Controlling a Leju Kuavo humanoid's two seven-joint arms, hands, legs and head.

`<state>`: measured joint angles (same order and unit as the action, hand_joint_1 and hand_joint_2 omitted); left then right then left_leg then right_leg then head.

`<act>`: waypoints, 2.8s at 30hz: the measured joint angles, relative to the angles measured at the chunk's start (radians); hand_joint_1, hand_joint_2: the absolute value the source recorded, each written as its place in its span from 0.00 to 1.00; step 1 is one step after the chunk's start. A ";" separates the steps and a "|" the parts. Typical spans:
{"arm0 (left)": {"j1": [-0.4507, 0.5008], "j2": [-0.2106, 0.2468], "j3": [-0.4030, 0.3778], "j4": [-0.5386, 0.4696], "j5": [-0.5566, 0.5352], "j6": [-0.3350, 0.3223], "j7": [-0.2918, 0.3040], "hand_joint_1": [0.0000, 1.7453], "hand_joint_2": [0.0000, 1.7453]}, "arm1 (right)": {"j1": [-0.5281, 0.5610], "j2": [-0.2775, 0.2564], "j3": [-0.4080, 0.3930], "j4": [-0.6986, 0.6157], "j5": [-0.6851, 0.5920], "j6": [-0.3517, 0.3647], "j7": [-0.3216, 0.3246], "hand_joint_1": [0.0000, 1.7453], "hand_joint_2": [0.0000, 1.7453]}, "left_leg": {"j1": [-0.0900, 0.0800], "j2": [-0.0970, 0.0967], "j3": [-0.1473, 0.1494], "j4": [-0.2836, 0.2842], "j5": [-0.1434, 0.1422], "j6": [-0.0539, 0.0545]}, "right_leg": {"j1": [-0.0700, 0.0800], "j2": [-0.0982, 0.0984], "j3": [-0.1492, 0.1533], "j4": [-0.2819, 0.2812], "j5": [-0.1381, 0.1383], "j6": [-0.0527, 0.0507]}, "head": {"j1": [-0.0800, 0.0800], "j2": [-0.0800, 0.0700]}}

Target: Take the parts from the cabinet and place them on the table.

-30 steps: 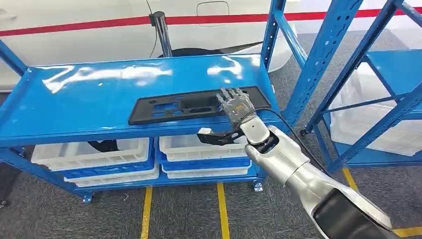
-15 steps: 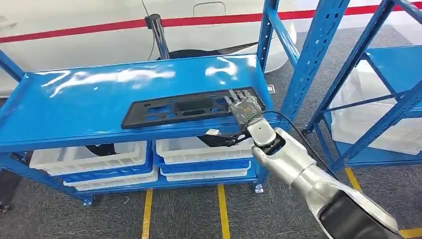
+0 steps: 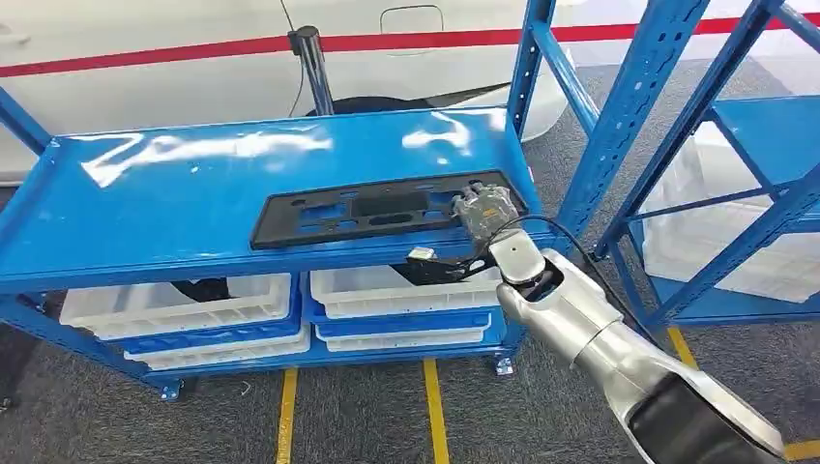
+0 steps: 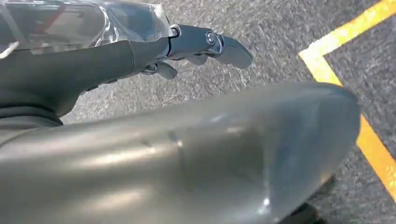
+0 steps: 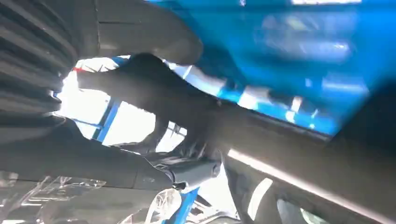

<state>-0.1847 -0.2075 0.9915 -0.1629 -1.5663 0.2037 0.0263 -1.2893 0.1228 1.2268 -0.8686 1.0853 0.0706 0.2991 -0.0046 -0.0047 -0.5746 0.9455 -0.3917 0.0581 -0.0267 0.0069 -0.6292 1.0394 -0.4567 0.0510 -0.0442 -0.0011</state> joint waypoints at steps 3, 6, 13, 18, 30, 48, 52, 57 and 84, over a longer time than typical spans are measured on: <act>0.000 0.000 0.000 0.000 -0.003 0.000 0.000 0.00 0.00 | 0.005 -0.011 -0.002 -0.006 -0.003 0.006 0.003 1.00 1.00 | -0.004 0.001 0.001 0.001 -0.001 0.005 | 0.001 0.000 -0.106 0.233 -0.109 0.001 | 0.000 0.000; 0.002 0.000 0.000 0.000 -0.004 0.000 0.000 0.00 0.00 | 0.011 -0.018 -0.002 -0.011 -0.005 0.007 0.003 1.00 1.00 | -0.003 0.000 0.005 0.003 -0.002 0.004 | -0.002 -0.001 -0.089 0.194 -0.056 0.003 | 0.000 0.000; 0.002 0.001 0.001 0.000 -0.004 0.002 0.000 0.00 0.00 | 0.009 -0.029 -0.004 -0.032 -0.008 0.011 0.006 1.00 1.00 | -0.004 -0.003 -0.001 0.026 -0.021 -0.021 | 0.000 0.000 0.025 -0.040 0.025 -0.020 | -0.001 0.000; 0.002 0.001 0.001 0.000 -0.005 0.003 -0.001 0.00 0.00 | 0.012 -0.035 -0.006 -0.038 -0.010 0.014 0.008 1.00 1.00 | 0.010 0.000 -0.134 0.321 -0.165 -0.050 | -0.004 -0.001 0.023 -0.041 0.028 -0.031 | -0.001 0.000; -0.003 0.001 0.001 0.000 0.006 0.031 -0.078 0.00 1.00 | 0.013 -0.066 -0.020 -0.043 -0.011 0.018 0.017 1.00 1.00 | 0.000 0.002 0.010 -0.003 -0.003 -0.003 | -0.002 -0.001 0.015 -0.015 0.002 0.001 | 0.000 0.000; -0.003 0.000 0.001 0.000 0.010 0.037 -0.079 0.00 1.00 | 0.023 -0.097 -0.021 -0.089 -0.008 0.034 0.027 1.00 1.00 | 0.009 0.000 -0.126 0.320 -0.175 -0.050 | -0.008 -0.014 0.020 -0.038 0.028 -0.027 | -0.001 0.000; -0.001 0.001 0.001 0.000 0.009 0.036 -0.077 0.00 1.00 | 0.024 -0.100 -0.022 -0.090 -0.007 0.032 0.029 1.00 1.00 | 0.016 0.000 -0.079 0.218 -0.089 -0.049 | -0.011 -0.013 0.022 -0.038 0.029 -0.026 | -0.001 0.000; 0.000 0.000 0.001 0.000 0.006 0.036 -0.077 0.00 1.00 | 0.023 -0.103 -0.022 -0.092 0.037 0.016 0.029 1.00 1.00 | 0.002 0.000 0.002 0.032 -0.036 -0.036 | -0.008 -0.006 0.017 -0.045 0.038 -0.003 | -0.001 0.000; -0.002 -0.007 0.002 0.000 -0.005 0.029 -0.089 0.00 1.00 | -0.129 0.060 0.005 -0.258 0.157 -0.053 -0.039 1.00 1.00 | -0.005 0.000 -0.024 0.059 -0.019 -0.017 | 0.002 -0.001 0.010 -0.030 0.028 -0.032 | -0.001 0.000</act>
<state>-0.1864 -0.2148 0.9934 -0.1629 -1.5709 0.2331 -0.0626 -1.4180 0.1824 1.2314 -1.1268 1.2421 0.0175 0.2598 -0.0098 -0.0049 -0.5984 1.0041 -0.4110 0.0416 -0.0243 0.0061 -0.6192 1.0093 -0.4283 0.0191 -0.0450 -0.0011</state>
